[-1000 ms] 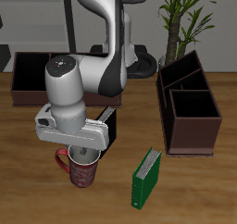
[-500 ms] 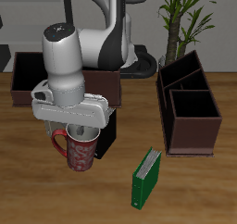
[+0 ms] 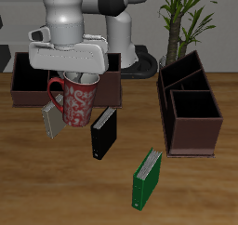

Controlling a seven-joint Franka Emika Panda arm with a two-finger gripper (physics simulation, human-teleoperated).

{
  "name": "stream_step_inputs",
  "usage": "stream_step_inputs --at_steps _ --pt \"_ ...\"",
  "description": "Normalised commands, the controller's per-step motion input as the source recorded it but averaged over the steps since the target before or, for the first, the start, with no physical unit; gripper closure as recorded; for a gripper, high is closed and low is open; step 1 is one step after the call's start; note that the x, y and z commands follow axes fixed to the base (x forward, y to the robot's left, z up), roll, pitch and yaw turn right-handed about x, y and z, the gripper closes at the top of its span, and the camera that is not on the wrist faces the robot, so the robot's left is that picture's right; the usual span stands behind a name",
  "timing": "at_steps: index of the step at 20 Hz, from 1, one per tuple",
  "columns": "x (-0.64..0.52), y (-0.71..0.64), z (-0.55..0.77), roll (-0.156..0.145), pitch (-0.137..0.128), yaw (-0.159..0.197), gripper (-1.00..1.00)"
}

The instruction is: Place the red mug into the left desk caddy's left compartment and place the green book into the left desk caddy's back compartment and place the black book into the back desk caddy's front compartment

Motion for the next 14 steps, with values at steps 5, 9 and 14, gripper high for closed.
stream_step_inputs --at_steps 5,9,14 --pt "-0.74 0.15 0.81 0.052 -0.126 -0.032 1.00" --pt "-0.77 0.38 0.37 0.107 -0.049 0.020 1.00" --pt "-0.77 0.55 0.15 0.104 -0.027 0.049 1.00"
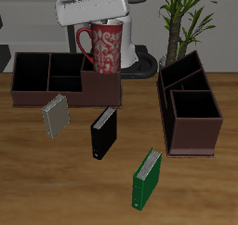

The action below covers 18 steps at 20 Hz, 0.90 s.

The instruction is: Place the red mug into the left desk caddy's left compartment and place the green book into the left desk caddy's back compartment and place the black book into the back desk caddy's front compartment

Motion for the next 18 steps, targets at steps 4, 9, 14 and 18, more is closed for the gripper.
stream_step_inputs --at_steps 4,9,14,18 --pt "-1.04 0.87 -0.11 0.065 0.043 0.104 1.00" --pt "-0.74 0.65 -0.12 -0.005 -0.019 0.099 1.00" --pt "-0.55 0.56 -0.07 -0.058 0.000 0.068 1.00" --pt "-0.71 0.54 -0.04 -0.073 -0.031 0.072 1.00"
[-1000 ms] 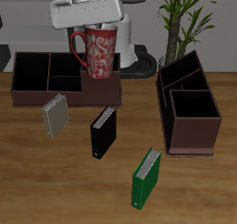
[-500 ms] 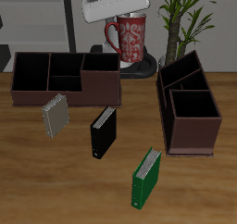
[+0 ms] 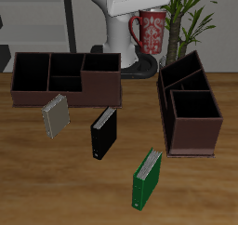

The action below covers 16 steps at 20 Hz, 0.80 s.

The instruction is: Place the red mug into the left desk caddy's left compartment and place the green book into the left desk caddy's back compartment and place the black book into the back desk caddy's front compartment

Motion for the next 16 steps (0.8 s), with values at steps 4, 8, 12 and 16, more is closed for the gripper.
stream_step_inputs --at_steps 4,8,12,16 --pt "-0.47 0.36 -0.08 -0.072 -0.005 -0.020 1.00" --pt "-0.37 0.40 -0.10 -0.041 -0.023 0.026 1.00" --pt "-0.20 0.41 -0.10 0.004 -0.001 0.014 1.00" --pt "-0.17 0.46 -0.32 0.016 0.055 0.001 1.00"
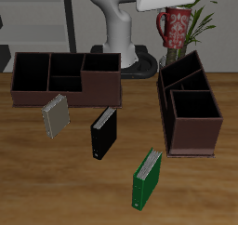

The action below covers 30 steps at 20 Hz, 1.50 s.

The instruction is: Place the red mug into the left desk caddy's left compartment and place the green book into the left desk caddy's back compartment and place the black book into the back desk caddy's front compartment

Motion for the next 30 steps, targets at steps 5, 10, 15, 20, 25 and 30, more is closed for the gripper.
stream_step_inputs --at_steps 5,10,15,20,25,30 --pt "-0.07 0.24 -0.12 0.006 0.016 0.001 1.00" --pt "-0.03 0.14 -0.16 -0.006 0.025 -0.010 1.00" --pt "-0.11 0.26 -0.34 0.051 0.063 0.032 1.00" --pt "-0.24 0.08 -0.26 0.046 0.056 0.012 1.00" --pt "-0.09 -0.17 -0.16 -0.019 0.053 -0.025 1.00" --pt "-0.12 -0.06 -0.12 0.022 0.013 0.009 1.00"
